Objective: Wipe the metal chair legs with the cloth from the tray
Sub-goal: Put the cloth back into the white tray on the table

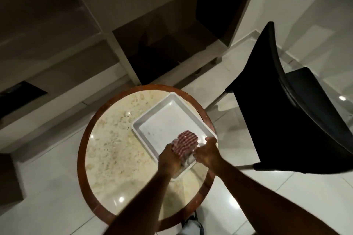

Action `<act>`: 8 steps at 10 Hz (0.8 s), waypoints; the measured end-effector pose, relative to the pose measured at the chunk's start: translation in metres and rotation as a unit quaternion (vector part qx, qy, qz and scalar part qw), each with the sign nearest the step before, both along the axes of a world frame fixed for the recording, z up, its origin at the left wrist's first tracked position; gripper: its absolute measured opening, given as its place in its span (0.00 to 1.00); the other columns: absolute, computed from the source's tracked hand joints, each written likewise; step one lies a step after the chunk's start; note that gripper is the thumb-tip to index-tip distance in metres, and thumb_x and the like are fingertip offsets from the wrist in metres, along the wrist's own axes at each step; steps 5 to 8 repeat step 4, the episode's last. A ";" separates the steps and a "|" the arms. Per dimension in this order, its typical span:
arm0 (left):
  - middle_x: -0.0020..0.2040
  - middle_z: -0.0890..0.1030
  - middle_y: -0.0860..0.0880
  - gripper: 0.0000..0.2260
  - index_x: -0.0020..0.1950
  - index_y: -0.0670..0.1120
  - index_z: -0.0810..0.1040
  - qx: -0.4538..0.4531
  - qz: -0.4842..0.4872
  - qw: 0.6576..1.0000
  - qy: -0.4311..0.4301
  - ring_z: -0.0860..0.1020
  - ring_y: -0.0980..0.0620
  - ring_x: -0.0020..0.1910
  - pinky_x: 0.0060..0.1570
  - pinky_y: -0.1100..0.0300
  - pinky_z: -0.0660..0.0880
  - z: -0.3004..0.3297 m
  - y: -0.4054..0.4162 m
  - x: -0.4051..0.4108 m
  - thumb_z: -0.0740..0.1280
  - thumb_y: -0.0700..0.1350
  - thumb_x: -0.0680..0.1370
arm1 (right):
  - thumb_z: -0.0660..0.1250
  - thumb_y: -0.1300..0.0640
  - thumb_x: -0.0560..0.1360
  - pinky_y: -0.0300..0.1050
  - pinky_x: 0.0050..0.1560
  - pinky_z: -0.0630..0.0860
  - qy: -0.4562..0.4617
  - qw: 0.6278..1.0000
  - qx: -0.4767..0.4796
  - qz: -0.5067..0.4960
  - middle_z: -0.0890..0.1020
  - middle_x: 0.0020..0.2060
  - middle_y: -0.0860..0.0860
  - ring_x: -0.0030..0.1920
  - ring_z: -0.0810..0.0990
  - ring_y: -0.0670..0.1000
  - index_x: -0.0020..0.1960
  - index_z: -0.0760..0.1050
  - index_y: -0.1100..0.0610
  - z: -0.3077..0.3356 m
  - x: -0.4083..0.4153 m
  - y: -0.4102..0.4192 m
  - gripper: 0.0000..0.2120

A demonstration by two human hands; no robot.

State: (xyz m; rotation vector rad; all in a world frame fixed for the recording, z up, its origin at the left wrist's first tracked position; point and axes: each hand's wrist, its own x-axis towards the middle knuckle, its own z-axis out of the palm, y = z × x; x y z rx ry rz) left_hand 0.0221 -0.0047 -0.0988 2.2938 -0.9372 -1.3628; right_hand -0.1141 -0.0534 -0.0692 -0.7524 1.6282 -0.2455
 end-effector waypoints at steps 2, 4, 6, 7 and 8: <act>0.56 0.80 0.40 0.27 0.61 0.42 0.70 0.019 -0.143 0.969 -0.200 0.81 0.40 0.53 0.50 0.52 0.80 0.019 -0.005 0.017 0.72 0.56 0.70 | 0.66 0.57 0.80 0.47 0.54 0.73 0.092 0.988 -0.067 0.105 0.77 0.52 0.59 0.52 0.78 0.55 0.67 0.68 0.64 0.015 -0.027 0.019 0.19; 0.68 0.75 0.40 0.34 0.71 0.40 0.65 -0.063 -0.258 0.919 -0.292 0.74 0.42 0.67 0.68 0.52 0.72 0.081 -0.008 0.005 0.69 0.58 0.73 | 0.60 0.39 0.80 0.48 0.61 0.76 0.206 0.947 -0.134 0.209 0.83 0.60 0.57 0.61 0.81 0.58 0.65 0.74 0.59 0.091 -0.042 0.011 0.25; 0.68 0.75 0.40 0.34 0.71 0.40 0.65 -0.063 -0.258 0.919 -0.292 0.74 0.42 0.67 0.68 0.52 0.72 0.081 -0.008 0.005 0.69 0.58 0.73 | 0.60 0.39 0.80 0.48 0.61 0.76 0.206 0.947 -0.134 0.209 0.83 0.60 0.57 0.61 0.81 0.58 0.65 0.74 0.59 0.091 -0.042 0.011 0.25; 0.68 0.75 0.40 0.34 0.71 0.40 0.65 -0.063 -0.258 0.919 -0.292 0.74 0.42 0.67 0.68 0.52 0.72 0.081 -0.008 0.005 0.69 0.58 0.73 | 0.60 0.39 0.80 0.48 0.61 0.76 0.206 0.947 -0.134 0.209 0.83 0.60 0.57 0.61 0.81 0.58 0.65 0.74 0.59 0.091 -0.042 0.011 0.25; 0.68 0.75 0.40 0.34 0.71 0.40 0.65 -0.063 -0.258 0.919 -0.292 0.74 0.42 0.67 0.68 0.52 0.72 0.081 -0.008 0.005 0.69 0.58 0.73 | 0.60 0.39 0.80 0.48 0.61 0.76 0.206 0.947 -0.134 0.209 0.83 0.60 0.57 0.61 0.81 0.58 0.65 0.74 0.59 0.091 -0.042 0.011 0.25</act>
